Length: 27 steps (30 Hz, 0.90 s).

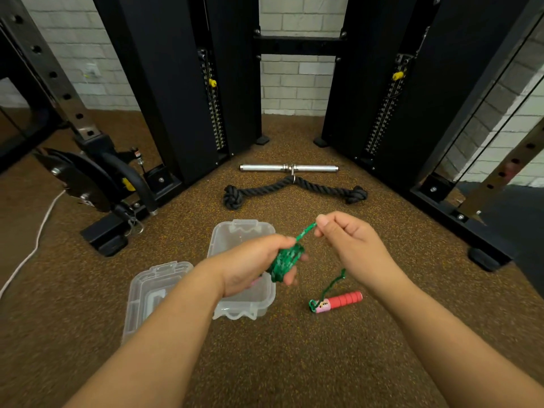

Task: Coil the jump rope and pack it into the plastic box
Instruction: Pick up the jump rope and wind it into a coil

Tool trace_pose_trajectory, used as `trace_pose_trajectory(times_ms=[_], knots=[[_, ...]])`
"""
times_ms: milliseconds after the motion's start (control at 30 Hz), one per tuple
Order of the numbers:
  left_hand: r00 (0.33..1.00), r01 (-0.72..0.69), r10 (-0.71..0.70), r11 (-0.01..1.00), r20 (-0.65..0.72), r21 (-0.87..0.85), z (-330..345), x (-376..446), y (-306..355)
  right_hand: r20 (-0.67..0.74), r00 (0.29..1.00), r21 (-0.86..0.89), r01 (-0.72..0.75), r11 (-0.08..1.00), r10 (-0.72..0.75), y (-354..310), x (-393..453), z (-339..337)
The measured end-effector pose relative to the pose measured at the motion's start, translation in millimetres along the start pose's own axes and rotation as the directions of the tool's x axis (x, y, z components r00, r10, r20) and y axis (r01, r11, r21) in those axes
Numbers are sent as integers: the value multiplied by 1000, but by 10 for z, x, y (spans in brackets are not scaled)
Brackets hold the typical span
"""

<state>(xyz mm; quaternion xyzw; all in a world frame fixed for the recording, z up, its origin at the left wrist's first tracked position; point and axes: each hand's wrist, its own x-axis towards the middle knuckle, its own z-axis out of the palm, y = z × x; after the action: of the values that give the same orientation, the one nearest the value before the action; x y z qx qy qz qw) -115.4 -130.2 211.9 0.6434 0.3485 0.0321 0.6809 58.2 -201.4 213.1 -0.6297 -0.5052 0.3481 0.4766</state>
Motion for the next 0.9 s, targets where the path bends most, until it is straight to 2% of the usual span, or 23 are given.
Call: trace_pose_trajectory(times_ms=[133,267,333,433,533,633,767,833,900], knots=[[997,-37,45,990,55,-139,49,10,22,-33,996,38,-87,996,88,119,38,-1],[997,-70,61,945,-38,-319,28,1,34,-22,984,60,-174,983,176,292,47,24],[992,-115,80,886,-96,-450,-20,-4,34,-5,980,-8,-201,980,201,380,48,32],[978,-188,75,735,-197,-652,-125,-6,35,81,975,-92,-198,976,205,488,12,72],[951,-268,51,632,-305,-727,-173,13,20,184,967,-237,-131,963,177,535,-57,152],[945,-292,44,567,-325,-771,-166,23,30,262,955,-359,-36,933,137,527,-118,244],[930,-316,39,593,-365,-741,-124,27,46,330,929,-482,12,876,169,461,-163,310],[919,-324,54,666,-390,-672,-101,25,51,361,920,-532,70,844,152,425,-181,339],[900,-317,69,780,-429,-540,-99,47,25,394,911,-534,120,837,121,396,-208,376]])
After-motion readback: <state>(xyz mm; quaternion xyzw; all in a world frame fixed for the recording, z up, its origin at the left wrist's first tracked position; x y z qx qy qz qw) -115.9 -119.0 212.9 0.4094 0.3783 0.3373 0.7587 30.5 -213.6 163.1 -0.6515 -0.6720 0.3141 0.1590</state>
